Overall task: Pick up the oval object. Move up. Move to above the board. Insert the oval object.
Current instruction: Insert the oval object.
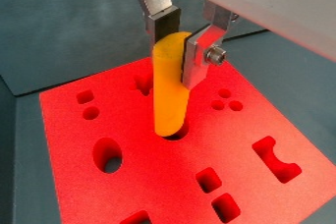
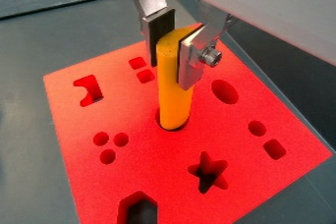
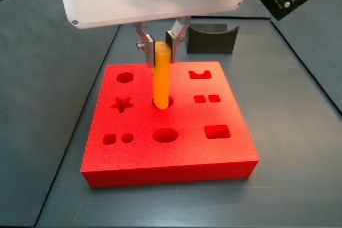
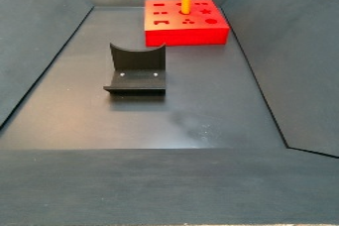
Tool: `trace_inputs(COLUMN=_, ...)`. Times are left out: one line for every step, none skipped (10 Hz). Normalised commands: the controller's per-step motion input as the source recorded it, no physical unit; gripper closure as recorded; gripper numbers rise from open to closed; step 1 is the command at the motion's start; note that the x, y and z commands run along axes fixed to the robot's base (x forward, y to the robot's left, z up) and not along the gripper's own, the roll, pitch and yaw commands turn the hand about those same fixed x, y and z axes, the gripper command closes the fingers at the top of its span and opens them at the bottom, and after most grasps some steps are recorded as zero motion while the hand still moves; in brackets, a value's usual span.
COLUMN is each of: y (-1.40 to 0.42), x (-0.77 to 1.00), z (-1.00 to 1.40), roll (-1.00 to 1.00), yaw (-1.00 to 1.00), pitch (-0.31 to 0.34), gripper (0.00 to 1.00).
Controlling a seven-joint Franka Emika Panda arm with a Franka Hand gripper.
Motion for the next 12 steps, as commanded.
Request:
trace_inputs(y=0.07, x=0.0, z=-0.13, roll=0.0, yaw=0.0, pitch=-0.003, gripper=1.0)
trace_inputs(y=0.04, x=0.0, z=-0.1, roll=0.0, yaw=0.0, pitch=0.0, gripper=1.0)
trace_inputs(y=0.0, x=0.0, z=-0.09, roll=0.0, yaw=0.0, pitch=0.0, gripper=1.0)
trace_inputs(y=0.0, x=0.0, z=-0.07, roll=0.0, yaw=0.0, pitch=0.0, gripper=1.0)
trace_inputs(y=-0.03, x=0.02, z=-0.04, roll=0.02, yaw=-0.02, pitch=0.0, gripper=1.0)
trace_inputs(y=-0.06, x=0.09, z=0.0, roll=0.03, yaw=-0.26, pitch=0.0, gripper=1.0)
trace_inputs(y=-0.02, x=0.04, z=-0.01, roll=0.04, yaw=-0.25, pitch=0.0, gripper=1.0)
trace_inputs(y=0.0, x=0.0, z=0.0, roll=0.02, yaw=-0.15, pitch=0.0, gripper=1.0)
trace_inputs(y=0.0, x=0.0, z=0.0, roll=0.0, yaw=-0.11, pitch=0.0, gripper=1.0)
trace_inputs(y=0.0, x=0.0, z=0.0, roll=0.0, yaw=-0.1, pitch=0.0, gripper=1.0)
trace_inputs(y=0.0, x=0.0, z=0.0, roll=0.0, yaw=-0.14, pitch=0.0, gripper=1.0)
trace_inputs(y=0.0, x=0.0, z=0.0, roll=0.02, yaw=-0.26, pitch=0.0, gripper=1.0)
